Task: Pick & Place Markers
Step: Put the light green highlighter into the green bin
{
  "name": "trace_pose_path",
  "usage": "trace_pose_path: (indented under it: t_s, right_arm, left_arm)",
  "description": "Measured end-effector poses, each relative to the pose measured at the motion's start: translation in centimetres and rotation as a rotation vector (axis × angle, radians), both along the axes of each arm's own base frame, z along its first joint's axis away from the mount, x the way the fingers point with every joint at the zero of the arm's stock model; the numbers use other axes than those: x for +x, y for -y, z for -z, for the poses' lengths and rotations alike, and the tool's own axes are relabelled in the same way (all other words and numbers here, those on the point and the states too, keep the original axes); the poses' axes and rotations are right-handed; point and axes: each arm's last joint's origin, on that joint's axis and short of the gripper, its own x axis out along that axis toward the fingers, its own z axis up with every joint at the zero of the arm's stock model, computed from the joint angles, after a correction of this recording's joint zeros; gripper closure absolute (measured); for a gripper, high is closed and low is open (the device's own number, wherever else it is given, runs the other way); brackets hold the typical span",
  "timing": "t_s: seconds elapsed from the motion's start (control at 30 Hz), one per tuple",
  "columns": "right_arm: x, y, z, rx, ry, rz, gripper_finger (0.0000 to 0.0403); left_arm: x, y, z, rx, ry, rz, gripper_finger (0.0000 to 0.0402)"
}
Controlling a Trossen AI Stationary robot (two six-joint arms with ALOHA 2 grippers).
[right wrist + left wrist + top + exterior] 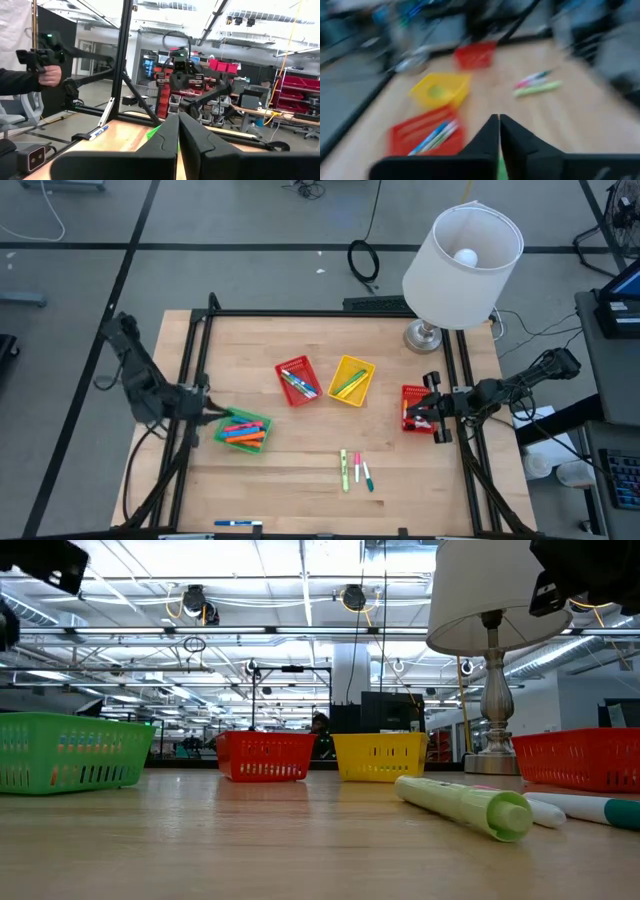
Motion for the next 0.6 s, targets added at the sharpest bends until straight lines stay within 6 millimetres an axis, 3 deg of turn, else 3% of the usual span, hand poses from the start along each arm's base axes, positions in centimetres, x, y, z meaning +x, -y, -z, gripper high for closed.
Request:
trace_pose_path:
  t_s: [0.23,0.6]
  right_arm:
    - [-0.1,0.0,-0.2,-0.035,0.027,0.012,0.0403]
    - [-0.1,0.0,-0.3,-0.035,0.035,0.013,0.0403]
  left_arm:
    - [-0.9,-1.4,1.3,-0.031,0.317,0.263,0.0398]
    - [-0.3,-2.4,5.9,-0.067,0.343,0.18,0.0399]
